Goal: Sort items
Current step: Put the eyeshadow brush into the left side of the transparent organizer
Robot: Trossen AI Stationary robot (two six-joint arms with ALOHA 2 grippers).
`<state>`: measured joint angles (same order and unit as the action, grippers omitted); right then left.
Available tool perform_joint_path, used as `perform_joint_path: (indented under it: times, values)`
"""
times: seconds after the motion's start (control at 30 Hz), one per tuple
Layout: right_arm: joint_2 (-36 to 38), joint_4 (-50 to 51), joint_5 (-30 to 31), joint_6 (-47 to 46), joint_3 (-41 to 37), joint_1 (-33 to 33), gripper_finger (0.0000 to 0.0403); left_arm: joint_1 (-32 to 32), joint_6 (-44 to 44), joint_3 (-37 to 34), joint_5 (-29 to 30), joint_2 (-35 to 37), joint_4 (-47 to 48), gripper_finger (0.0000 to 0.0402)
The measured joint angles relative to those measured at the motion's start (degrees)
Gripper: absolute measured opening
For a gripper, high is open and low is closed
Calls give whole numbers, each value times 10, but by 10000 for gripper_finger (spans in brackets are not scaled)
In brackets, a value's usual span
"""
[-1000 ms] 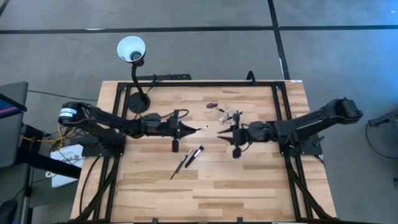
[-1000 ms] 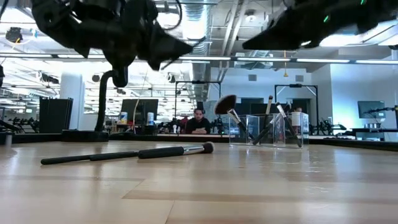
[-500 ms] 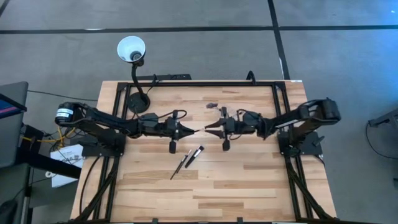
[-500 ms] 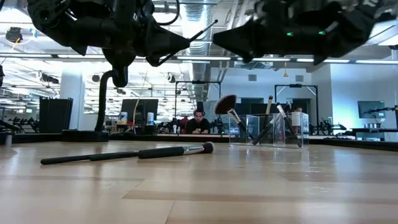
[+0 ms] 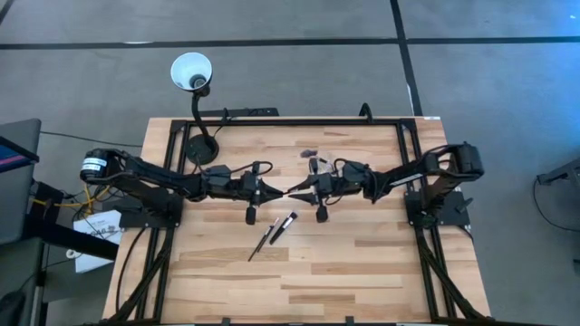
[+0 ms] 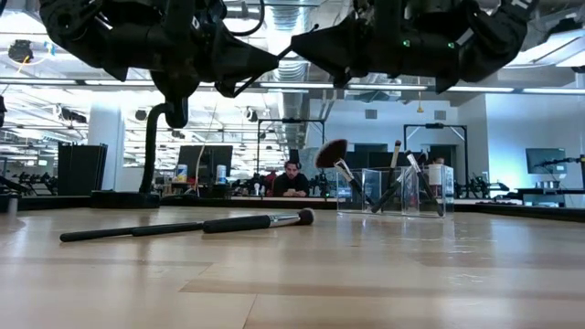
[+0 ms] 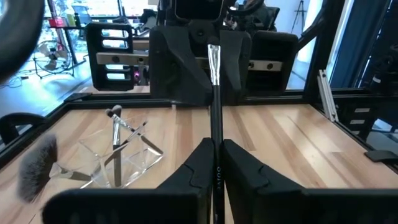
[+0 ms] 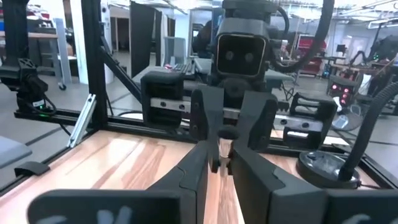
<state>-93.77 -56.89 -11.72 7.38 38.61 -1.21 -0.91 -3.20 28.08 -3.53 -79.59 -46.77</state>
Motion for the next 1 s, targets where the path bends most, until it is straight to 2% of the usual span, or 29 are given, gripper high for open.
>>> perform_joint_path:
  times: [0.3, 0.5, 0.6, 0.7, 0.87, 1.0]
  values:
    - [4, -4, -2, 1, 0, 0, 57, 0, 0, 0, 0, 0, 2, 21]
    - [4, -6, 8, 2, 0, 0, 14, 0, 1, 0, 0, 0, 2, 24]
    - [4, -6, 15, 2, 0, 1, 16, 0, 1, 0, 5, 0, 2, 25]
    - [4, -4, 16, 1, 0, 1, 25, 0, 0, 0, 6, 0, 3, 33]
    - [4, 5, 16, -12, 0, 1, 8, 0, 0, 0, 8, 0, 5, 57]
    - [4, 46, 32, -14, 1, 0, 20, 1, 0, 0, 27, 0, 5, 80]
